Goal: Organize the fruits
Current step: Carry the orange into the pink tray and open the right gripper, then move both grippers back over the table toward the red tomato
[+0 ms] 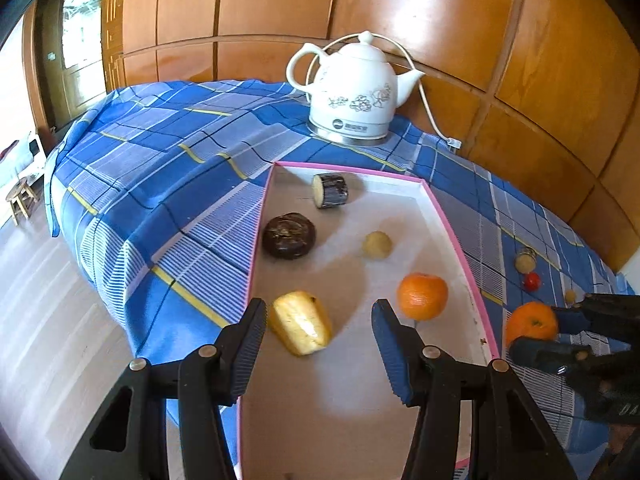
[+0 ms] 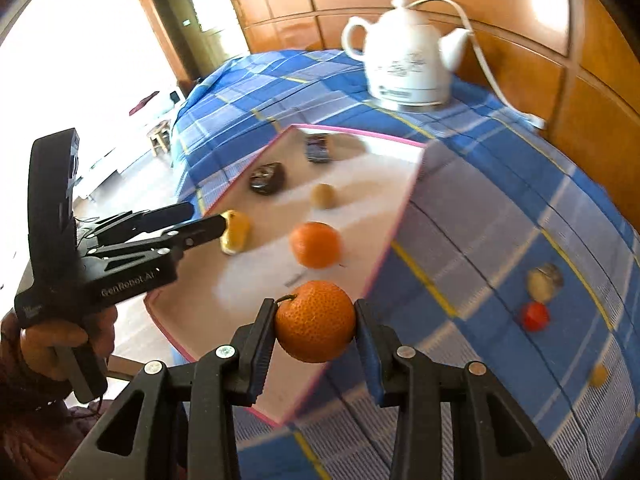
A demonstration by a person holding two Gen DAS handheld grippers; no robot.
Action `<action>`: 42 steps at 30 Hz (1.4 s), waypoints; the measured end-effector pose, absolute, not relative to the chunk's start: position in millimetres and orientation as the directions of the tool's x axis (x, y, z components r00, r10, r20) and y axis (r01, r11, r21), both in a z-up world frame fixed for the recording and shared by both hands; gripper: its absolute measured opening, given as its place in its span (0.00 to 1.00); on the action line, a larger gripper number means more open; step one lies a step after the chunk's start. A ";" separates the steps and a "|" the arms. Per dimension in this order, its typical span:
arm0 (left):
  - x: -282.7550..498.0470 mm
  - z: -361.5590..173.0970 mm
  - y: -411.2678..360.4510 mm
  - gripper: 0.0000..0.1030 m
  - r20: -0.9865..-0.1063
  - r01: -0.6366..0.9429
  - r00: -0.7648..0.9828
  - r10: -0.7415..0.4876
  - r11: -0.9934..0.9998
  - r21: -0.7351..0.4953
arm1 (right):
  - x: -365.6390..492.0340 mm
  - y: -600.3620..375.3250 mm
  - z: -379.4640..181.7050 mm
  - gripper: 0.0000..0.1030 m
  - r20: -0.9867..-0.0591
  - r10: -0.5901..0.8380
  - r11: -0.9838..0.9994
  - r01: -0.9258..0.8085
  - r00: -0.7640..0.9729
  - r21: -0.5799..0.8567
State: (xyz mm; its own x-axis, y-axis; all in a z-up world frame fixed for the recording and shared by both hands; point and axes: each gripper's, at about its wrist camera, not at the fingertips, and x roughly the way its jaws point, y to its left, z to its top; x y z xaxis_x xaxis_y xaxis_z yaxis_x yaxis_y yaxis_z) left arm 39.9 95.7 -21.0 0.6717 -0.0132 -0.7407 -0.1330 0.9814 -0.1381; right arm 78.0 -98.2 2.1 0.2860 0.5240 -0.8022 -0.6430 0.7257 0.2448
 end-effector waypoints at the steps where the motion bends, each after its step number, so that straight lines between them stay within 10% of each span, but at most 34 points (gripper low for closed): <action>1: 39.6 -21.4 97.1 0.54 -0.741 -0.136 0.671 -0.012 0.981 -0.138 | 77.2 -92.6 1.0 0.38 -0.805 0.524 0.723 -0.646 0.279 0.247; 42: 32.3 -13.4 62.7 0.54 -0.725 -0.032 0.687 -0.039 0.996 -0.084 | 71.2 -154.0 6.5 0.48 -0.812 0.427 0.828 -0.533 0.397 0.174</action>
